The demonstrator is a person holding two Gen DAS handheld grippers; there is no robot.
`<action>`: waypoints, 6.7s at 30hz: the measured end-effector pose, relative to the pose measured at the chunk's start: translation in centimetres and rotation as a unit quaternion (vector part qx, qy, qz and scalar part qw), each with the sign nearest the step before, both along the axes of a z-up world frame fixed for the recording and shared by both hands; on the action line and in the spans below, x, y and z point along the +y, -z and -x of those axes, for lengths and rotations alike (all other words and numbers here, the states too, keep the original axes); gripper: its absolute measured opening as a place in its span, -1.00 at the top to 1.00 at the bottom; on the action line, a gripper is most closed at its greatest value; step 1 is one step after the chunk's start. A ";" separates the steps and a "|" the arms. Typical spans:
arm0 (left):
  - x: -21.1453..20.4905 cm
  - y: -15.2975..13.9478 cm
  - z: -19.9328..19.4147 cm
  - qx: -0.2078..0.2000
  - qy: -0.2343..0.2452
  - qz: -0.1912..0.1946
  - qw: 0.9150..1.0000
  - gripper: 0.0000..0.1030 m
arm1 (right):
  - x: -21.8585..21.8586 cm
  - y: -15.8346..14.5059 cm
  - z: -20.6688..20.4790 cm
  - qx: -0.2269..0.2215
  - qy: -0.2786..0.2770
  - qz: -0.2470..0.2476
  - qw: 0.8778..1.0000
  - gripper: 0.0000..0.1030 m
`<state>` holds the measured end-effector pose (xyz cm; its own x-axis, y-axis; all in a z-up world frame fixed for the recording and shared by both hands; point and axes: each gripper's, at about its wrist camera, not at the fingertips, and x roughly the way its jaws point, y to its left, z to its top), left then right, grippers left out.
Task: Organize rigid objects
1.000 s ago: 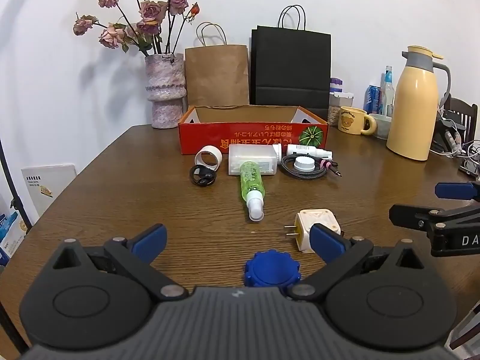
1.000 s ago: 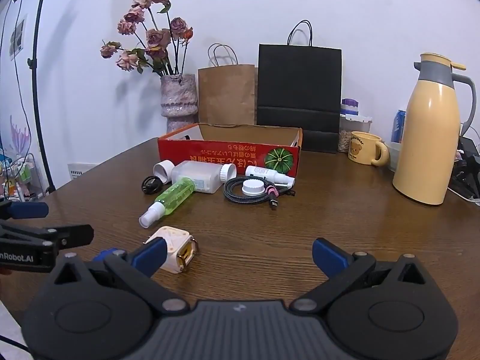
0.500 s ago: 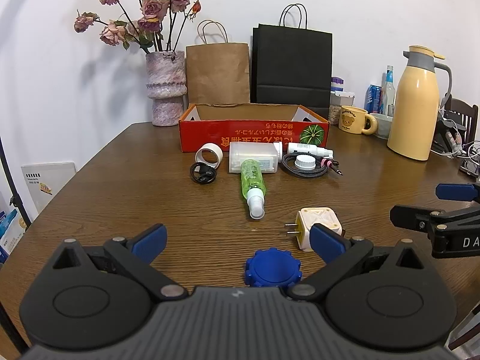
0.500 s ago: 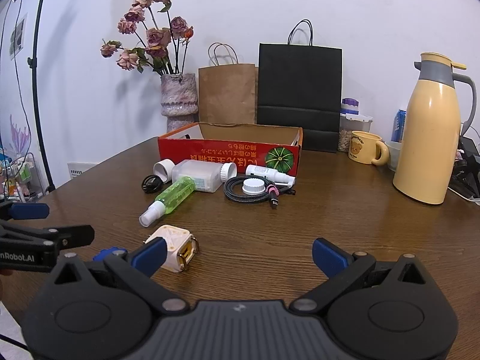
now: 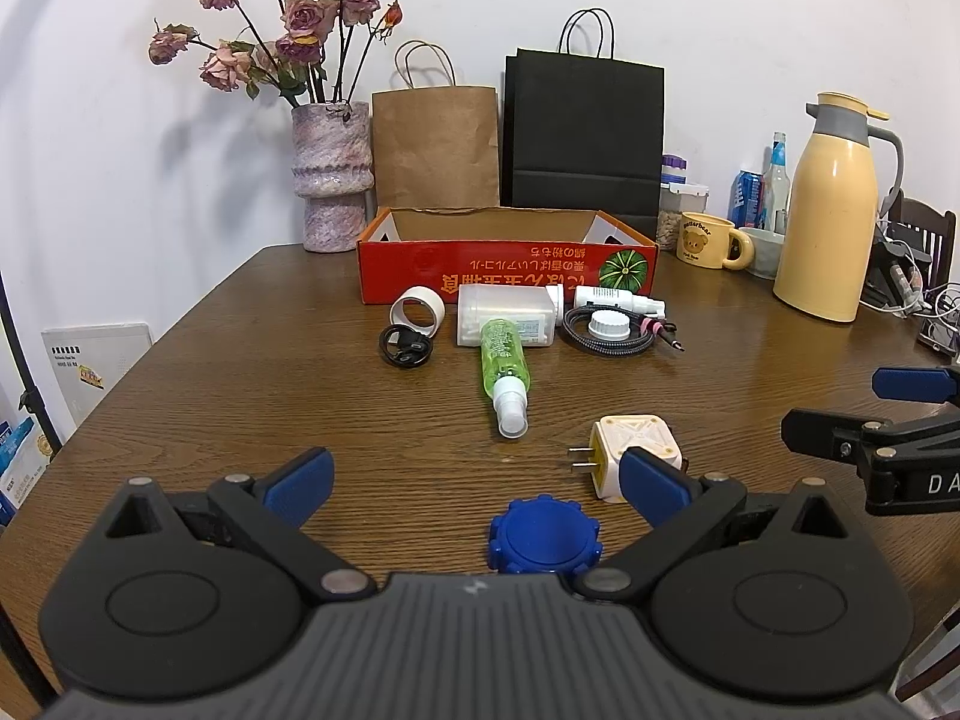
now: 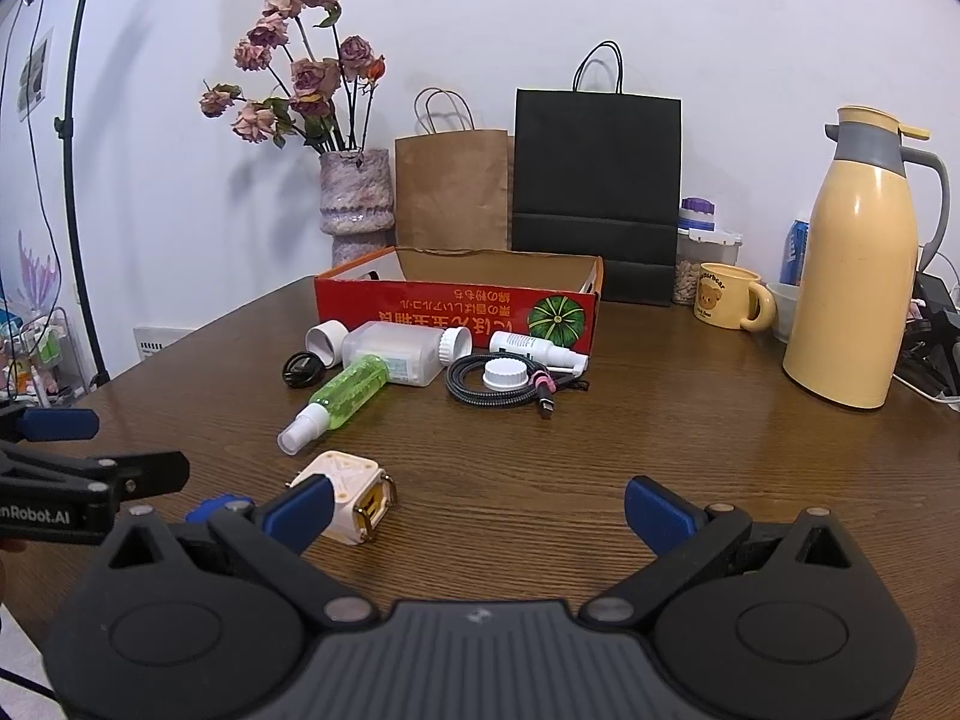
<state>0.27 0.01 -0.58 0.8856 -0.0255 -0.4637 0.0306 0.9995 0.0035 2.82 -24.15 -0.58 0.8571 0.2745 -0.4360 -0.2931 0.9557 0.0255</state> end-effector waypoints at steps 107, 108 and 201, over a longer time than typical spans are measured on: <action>-2.5 3.9 -3.4 0.090 0.031 0.001 0.995 -0.05 | -0.9 1.6 -0.8 0.028 0.008 -0.005 1.000 -1.00; -2.5 3.9 -3.4 0.089 0.032 0.003 0.996 -0.05 | -0.8 1.7 -0.8 0.029 0.007 -0.005 1.000 -1.00; 1.9 -7.8 -12.6 -0.068 -0.029 0.038 0.997 -0.04 | 5.1 -5.7 -14.0 -0.020 -0.013 -0.020 1.000 -0.29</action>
